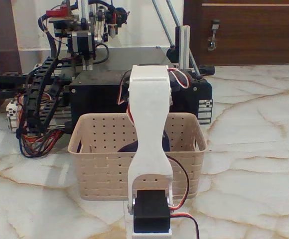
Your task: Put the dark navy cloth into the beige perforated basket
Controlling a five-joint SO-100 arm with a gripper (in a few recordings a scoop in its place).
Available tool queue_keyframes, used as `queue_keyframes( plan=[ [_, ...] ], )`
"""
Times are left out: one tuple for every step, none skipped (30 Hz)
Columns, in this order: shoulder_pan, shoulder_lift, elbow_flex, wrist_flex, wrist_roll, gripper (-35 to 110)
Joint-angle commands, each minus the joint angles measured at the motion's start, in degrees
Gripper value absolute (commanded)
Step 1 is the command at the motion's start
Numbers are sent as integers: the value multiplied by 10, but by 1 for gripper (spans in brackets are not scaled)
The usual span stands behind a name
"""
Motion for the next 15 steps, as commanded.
queue_keyframes(
  plan=[
    [6,44,-4,40,-4,5],
    [5,50,-9,-2,17,5],
    [2,53,-24,-40,32,5],
    [2,59,-27,-45,33,5],
    [4,64,-20,-40,27,5],
    [6,75,-5,-44,17,4],
    [8,87,11,-52,3,3],
    [9,100,25,-55,-15,1],
    [12,116,42,-62,-30,0],
    [16,137,69,-74,-46,0],
    [18,164,111,-104,-62,0],
    [22,195,156,-134,-83,0],
    [25,223,193,-159,-100,0],
    [27,249,225,-174,-124,0],
    [27,270,250,-187,-147,0]
  ],
)
